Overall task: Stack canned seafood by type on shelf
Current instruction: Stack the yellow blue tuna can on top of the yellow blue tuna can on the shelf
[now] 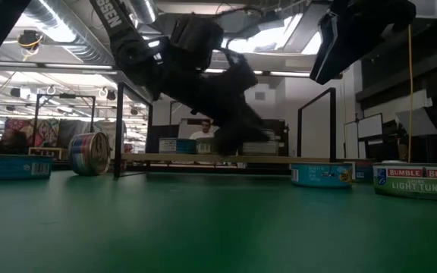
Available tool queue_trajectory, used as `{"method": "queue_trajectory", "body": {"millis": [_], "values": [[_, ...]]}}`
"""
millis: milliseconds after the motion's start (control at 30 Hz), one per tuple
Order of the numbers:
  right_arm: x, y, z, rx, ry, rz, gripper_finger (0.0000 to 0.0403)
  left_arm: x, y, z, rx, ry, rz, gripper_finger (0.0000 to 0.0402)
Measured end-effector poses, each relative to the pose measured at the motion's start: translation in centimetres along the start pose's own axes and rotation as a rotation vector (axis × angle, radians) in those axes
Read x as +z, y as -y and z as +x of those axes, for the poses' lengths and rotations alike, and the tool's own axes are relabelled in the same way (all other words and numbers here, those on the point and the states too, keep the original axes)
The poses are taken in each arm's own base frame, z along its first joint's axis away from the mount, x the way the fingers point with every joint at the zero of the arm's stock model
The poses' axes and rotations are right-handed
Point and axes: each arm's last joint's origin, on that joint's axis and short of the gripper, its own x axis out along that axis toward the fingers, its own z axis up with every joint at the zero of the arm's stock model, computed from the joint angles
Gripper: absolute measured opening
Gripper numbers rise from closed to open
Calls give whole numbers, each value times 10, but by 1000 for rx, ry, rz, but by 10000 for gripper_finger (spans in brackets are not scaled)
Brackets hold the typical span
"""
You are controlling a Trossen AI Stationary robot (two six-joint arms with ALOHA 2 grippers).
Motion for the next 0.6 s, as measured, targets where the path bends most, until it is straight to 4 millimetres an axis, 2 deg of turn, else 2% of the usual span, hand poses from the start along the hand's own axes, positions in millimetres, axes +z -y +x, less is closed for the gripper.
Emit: {"method": "queue_trajectory", "body": {"millis": [300,500,600], "values": [[0,0,0,0,-1,0,232,37,25,-26,-73,141,-89,241],[0,0,0,0,0,-1,232,51,45,-40,-148,186,-161,241],[0,0,0,0,0,0,232,57,44,-48,-168,186,-212,241]]}}
